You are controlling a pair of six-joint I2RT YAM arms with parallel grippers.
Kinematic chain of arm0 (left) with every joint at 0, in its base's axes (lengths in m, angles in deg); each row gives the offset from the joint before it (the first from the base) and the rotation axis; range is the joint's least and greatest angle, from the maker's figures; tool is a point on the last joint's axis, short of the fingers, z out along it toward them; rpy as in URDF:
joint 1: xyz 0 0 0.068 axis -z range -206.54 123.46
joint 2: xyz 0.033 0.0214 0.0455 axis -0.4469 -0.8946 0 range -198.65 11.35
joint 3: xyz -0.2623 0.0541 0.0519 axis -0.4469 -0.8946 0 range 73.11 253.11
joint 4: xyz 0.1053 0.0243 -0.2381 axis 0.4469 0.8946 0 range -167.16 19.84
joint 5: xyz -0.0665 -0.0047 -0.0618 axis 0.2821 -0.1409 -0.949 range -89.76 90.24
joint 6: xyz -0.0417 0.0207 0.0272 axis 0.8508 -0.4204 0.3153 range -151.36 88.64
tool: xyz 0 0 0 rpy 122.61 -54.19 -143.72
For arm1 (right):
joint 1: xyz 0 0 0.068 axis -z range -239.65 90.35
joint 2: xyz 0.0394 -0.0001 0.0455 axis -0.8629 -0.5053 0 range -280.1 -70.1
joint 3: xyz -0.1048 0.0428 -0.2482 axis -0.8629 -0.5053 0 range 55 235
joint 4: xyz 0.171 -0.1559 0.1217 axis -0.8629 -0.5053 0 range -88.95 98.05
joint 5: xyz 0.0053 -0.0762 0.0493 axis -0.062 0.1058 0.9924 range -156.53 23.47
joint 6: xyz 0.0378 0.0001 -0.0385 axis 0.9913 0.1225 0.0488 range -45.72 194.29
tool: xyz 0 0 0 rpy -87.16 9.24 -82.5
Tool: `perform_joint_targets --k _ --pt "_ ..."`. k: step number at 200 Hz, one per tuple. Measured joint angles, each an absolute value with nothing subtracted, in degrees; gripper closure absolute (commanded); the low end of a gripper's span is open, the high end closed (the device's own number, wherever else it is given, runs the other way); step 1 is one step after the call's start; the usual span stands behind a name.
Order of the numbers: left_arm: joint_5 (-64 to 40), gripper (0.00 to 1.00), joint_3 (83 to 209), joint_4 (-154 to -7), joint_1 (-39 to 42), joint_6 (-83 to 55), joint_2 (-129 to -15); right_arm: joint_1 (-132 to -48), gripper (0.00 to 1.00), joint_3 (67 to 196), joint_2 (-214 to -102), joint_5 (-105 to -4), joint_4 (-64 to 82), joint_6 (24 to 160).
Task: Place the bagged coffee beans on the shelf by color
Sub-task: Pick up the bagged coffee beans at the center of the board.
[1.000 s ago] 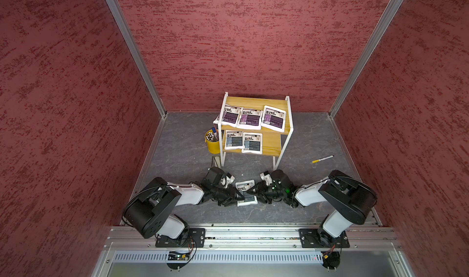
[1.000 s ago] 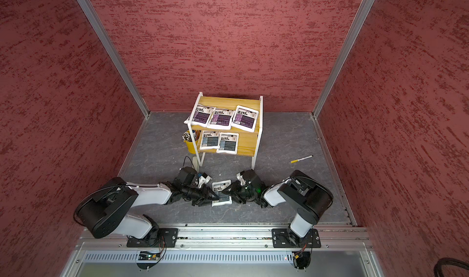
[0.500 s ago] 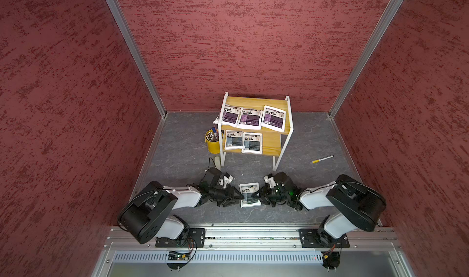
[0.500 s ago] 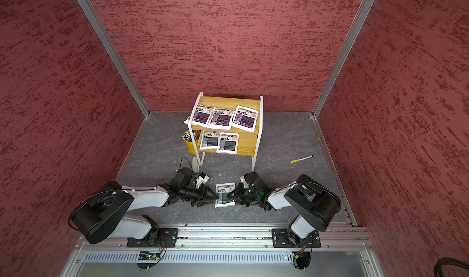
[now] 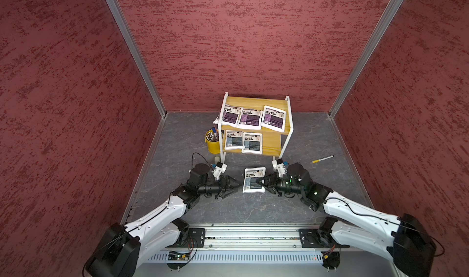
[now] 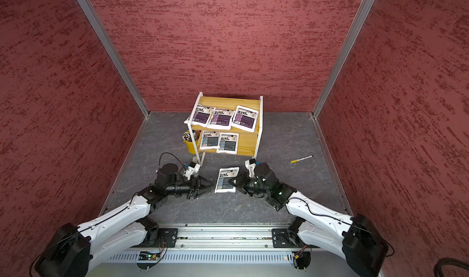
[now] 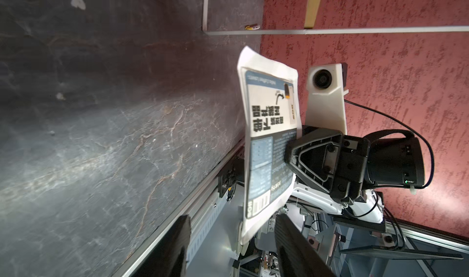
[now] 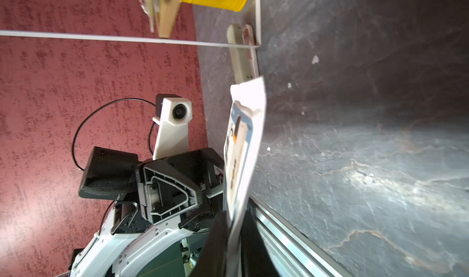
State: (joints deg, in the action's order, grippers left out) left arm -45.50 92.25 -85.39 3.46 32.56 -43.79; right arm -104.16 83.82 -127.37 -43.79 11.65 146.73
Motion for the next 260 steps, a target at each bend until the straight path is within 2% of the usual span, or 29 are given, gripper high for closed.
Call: perform_joint_targets --k 105,145,187,227,260 --pt "-38.16 0.45 99.06 -96.45 8.79 42.39 -47.24 -104.09 0.86 93.78 -125.63 -48.34 4.72 143.36" --pt "-36.87 0.55 99.37 -98.27 10.36 43.29 -48.64 -104.07 0.86 94.0 -125.73 -48.86 4.57 143.01" --pt "-36.45 0.72 99.39 -98.81 10.45 43.94 -48.68 -104.07 0.85 94.0 -126.0 -48.93 4.5 142.91" --pt "-35.9 0.89 99.39 -99.21 10.45 43.97 -48.68 -104.07 0.78 94.0 -126.0 -49.08 4.11 142.82" --pt "-35.77 0.92 99.41 -99.62 10.45 43.84 -48.81 -104.03 0.67 94.0 -125.82 -49.26 3.36 142.84"
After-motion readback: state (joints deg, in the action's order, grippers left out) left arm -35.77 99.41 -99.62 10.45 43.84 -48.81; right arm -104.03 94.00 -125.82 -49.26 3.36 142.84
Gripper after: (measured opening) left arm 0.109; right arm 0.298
